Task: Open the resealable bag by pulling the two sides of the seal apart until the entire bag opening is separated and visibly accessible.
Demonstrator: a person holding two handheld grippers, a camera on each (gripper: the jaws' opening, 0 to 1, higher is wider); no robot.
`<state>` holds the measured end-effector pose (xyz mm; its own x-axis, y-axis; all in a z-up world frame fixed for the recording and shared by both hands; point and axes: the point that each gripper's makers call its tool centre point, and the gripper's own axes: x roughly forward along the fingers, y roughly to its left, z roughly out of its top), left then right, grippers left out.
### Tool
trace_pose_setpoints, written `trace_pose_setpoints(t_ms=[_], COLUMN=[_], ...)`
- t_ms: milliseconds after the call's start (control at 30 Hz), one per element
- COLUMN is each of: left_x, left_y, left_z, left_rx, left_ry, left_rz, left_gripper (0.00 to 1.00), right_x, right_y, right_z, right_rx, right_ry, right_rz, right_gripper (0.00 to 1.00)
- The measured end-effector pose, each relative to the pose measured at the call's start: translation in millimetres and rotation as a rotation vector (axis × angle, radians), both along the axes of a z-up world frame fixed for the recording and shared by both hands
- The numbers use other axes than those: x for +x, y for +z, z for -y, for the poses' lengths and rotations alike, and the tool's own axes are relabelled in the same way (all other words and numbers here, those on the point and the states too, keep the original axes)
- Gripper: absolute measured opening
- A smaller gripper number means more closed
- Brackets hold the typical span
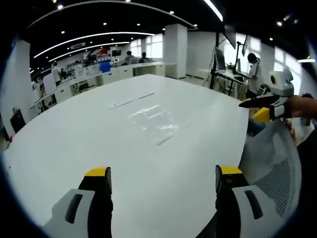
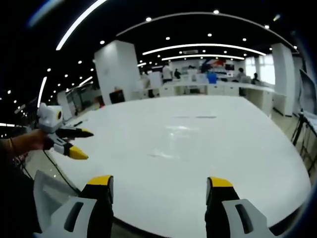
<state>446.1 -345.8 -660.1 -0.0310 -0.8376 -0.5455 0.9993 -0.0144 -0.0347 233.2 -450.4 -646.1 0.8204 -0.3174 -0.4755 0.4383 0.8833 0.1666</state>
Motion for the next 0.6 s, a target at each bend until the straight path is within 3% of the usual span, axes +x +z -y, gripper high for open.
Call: trace_pose_setpoints(t_ms=[600], left_x=[13.7], left_y=[-13.7], left_z=[37.1], left_rx=[0.022], left_ry=[-0.030], left_rz=[0.023], left_gripper=[0.80], right_x=[-8.9], right_y=[-8.8], right_z=[-1.3], right_rx=[0.022], right_ry=[-0.030], right_rz=[-0.017], right_gripper=[0.75])
